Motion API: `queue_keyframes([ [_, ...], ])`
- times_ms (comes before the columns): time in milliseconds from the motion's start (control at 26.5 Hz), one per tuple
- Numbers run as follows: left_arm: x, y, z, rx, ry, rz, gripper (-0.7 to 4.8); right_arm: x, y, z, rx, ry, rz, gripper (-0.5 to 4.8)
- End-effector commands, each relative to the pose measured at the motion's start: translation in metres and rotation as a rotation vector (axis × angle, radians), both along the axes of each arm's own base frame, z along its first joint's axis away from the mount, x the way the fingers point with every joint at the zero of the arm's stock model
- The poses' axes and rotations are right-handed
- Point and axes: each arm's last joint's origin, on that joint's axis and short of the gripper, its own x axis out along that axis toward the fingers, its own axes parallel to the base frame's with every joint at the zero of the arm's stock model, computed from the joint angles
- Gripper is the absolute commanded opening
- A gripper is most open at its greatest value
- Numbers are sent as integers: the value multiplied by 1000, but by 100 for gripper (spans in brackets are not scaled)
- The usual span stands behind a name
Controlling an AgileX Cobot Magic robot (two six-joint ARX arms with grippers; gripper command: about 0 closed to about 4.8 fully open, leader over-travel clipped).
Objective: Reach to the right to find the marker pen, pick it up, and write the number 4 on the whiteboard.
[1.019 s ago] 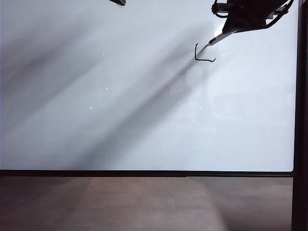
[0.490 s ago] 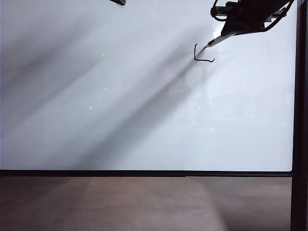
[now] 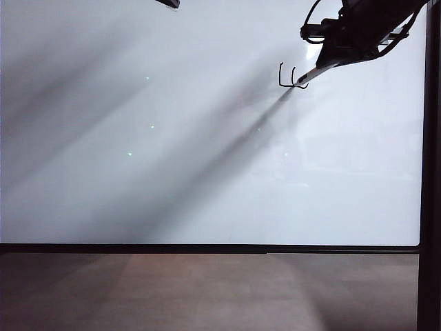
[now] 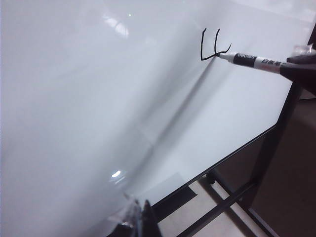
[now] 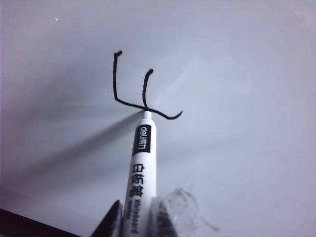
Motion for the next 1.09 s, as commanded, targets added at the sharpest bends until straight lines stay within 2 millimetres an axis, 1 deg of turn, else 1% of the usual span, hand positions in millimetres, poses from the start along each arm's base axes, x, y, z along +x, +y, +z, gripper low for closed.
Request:
queue_keyframes([
  [38, -1, 0, 3, -4, -14, 0, -5, 1, 0, 3, 3, -10, -12, -2],
  [490, -1, 0, 2, -1, -9, 0, -5, 9, 2, -12, -9, 33, -10, -2],
  [1094, -1, 0, 2, -1, -8, 0, -5, 10, 2, -15, -16, 52, -12, -2],
])
